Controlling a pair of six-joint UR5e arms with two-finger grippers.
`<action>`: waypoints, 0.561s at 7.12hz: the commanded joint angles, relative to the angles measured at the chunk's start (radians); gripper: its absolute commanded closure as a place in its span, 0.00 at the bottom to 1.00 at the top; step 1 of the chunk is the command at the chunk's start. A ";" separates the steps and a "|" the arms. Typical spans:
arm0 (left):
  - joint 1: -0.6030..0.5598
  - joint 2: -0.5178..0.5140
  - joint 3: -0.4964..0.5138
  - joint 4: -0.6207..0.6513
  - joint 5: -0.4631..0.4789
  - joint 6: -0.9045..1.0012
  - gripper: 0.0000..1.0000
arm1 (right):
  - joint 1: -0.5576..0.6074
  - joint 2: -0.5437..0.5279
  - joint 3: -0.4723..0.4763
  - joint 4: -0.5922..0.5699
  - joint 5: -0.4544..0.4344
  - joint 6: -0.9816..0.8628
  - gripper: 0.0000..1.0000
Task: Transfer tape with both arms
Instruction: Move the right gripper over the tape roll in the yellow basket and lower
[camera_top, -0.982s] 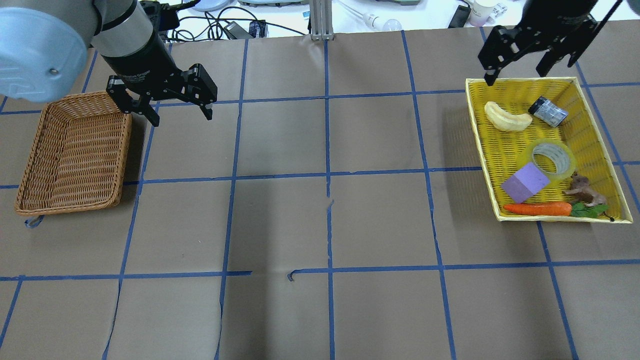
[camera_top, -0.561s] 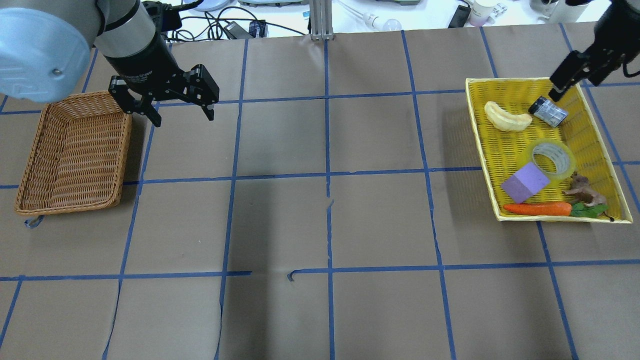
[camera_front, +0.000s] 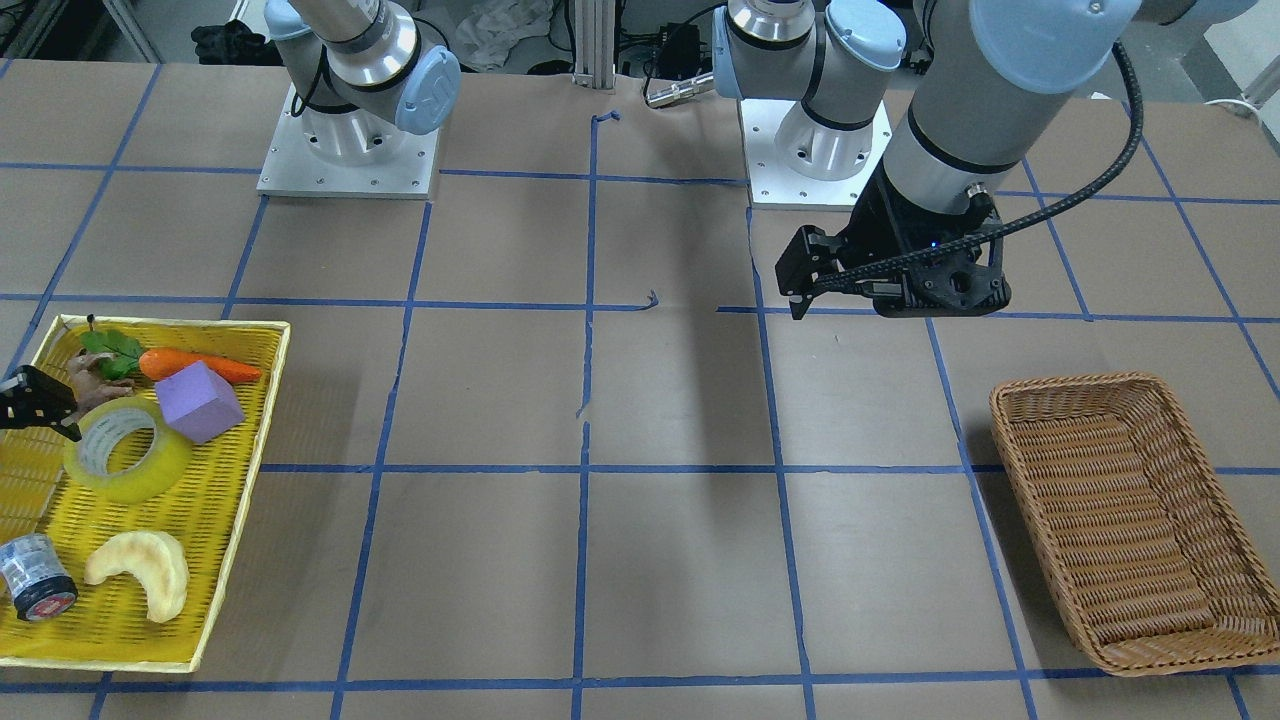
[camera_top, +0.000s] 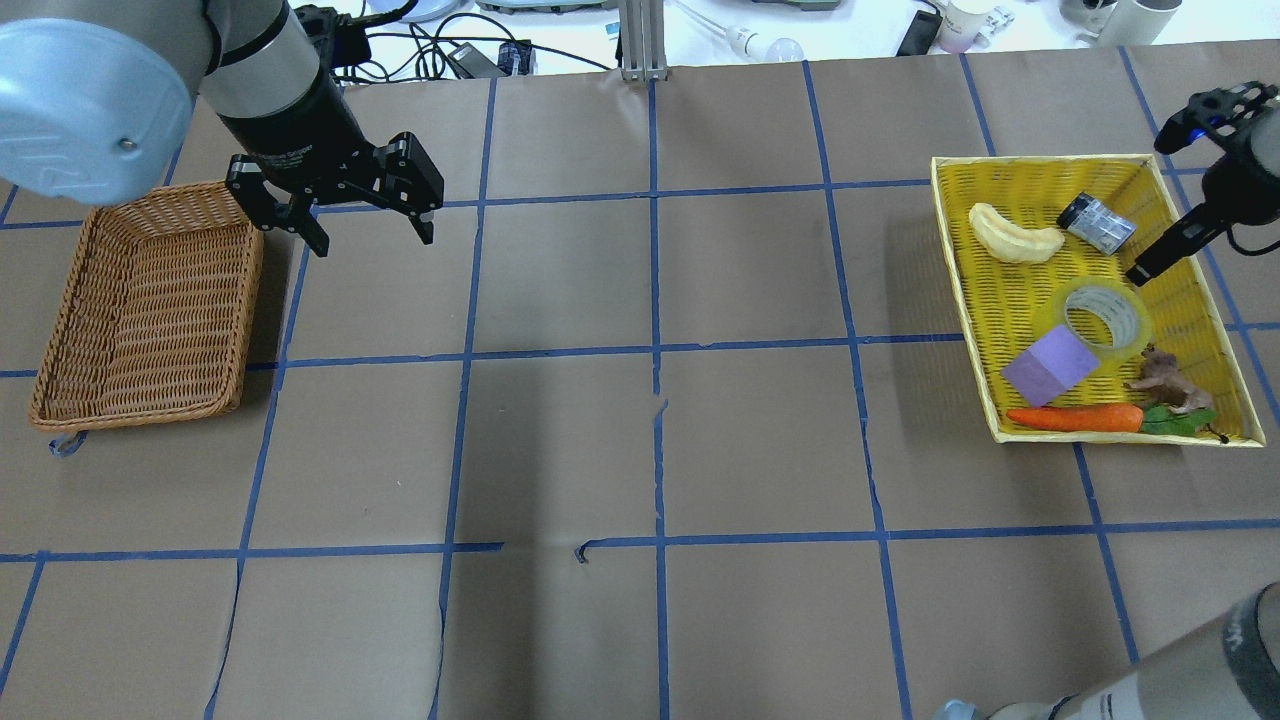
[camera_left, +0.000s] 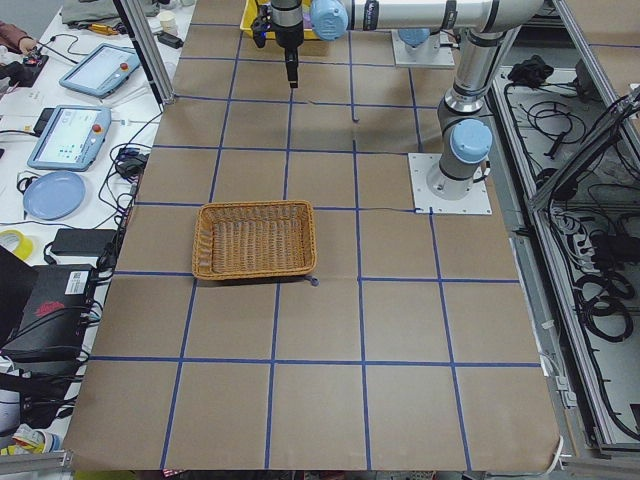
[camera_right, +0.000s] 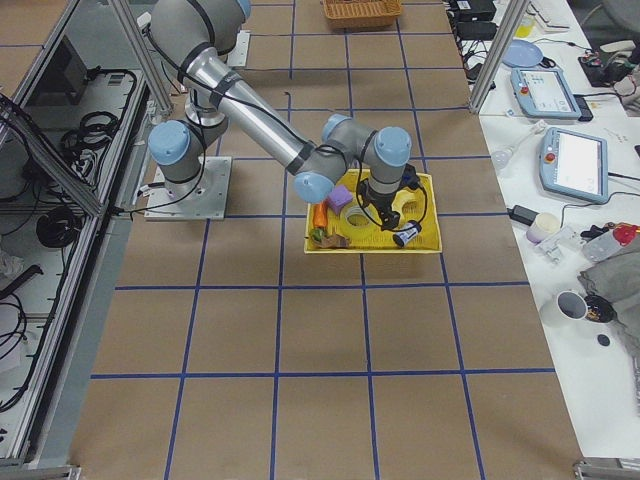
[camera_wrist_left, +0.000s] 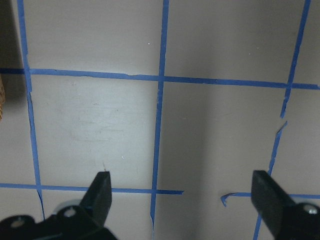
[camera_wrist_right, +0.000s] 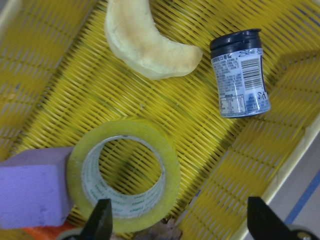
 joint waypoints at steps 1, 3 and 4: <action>0.000 -0.001 -0.001 0.000 -0.002 0.000 0.00 | -0.003 0.048 0.038 -0.044 -0.011 -0.004 0.22; 0.000 -0.003 -0.001 0.000 -0.005 0.000 0.00 | -0.003 0.052 0.054 -0.048 -0.006 0.010 0.76; 0.000 -0.003 -0.001 0.000 -0.007 0.000 0.00 | -0.003 0.051 0.054 -0.045 -0.008 0.017 0.99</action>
